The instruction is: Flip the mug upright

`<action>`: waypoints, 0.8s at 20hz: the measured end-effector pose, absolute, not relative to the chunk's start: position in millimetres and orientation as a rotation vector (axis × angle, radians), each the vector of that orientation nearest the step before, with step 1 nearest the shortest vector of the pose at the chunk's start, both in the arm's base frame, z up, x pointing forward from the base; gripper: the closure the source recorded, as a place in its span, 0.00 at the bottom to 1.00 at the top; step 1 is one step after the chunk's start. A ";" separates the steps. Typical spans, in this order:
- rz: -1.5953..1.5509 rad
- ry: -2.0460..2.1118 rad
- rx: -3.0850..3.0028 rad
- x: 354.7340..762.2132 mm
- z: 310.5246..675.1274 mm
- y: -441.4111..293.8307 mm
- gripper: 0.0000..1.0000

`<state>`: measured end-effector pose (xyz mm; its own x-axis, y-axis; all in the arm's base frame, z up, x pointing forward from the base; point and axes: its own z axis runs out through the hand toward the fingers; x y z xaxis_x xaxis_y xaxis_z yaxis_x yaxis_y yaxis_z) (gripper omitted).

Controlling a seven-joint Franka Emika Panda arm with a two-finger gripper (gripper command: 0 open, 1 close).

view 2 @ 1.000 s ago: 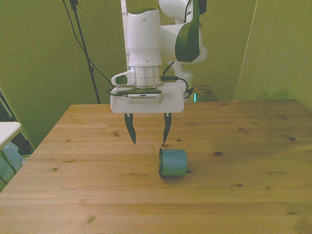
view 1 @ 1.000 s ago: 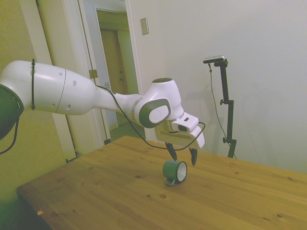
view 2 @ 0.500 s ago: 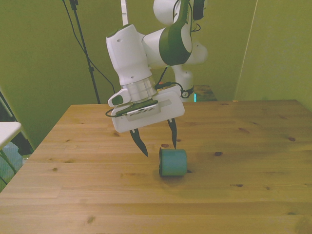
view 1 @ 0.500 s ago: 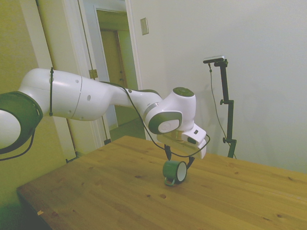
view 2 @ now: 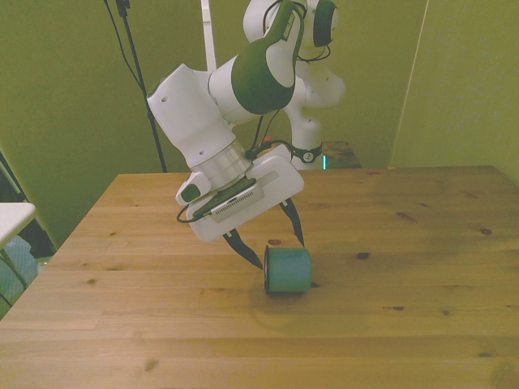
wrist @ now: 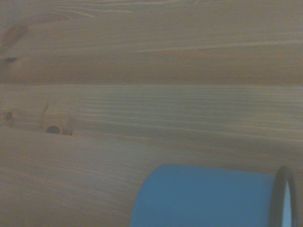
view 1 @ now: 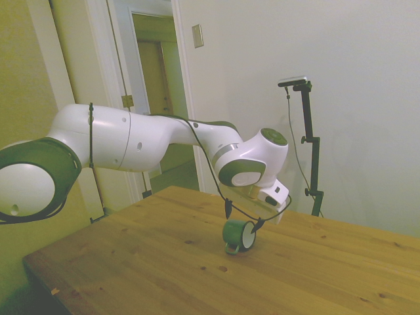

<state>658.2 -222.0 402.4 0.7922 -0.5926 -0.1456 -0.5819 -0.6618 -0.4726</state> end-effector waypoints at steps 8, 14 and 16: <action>0.049 0.770 -2.360 670.0 374.0 -225.5 0.00; 0.099 0.710 -2.241 666.3 373.9 -228.1 0.00; 0.109 0.692 -2.210 666.1 372.5 -226.0 0.00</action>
<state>666.1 -226.0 372.5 0.8465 -0.4436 -0.2943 -0.5126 -0.5300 -0.6756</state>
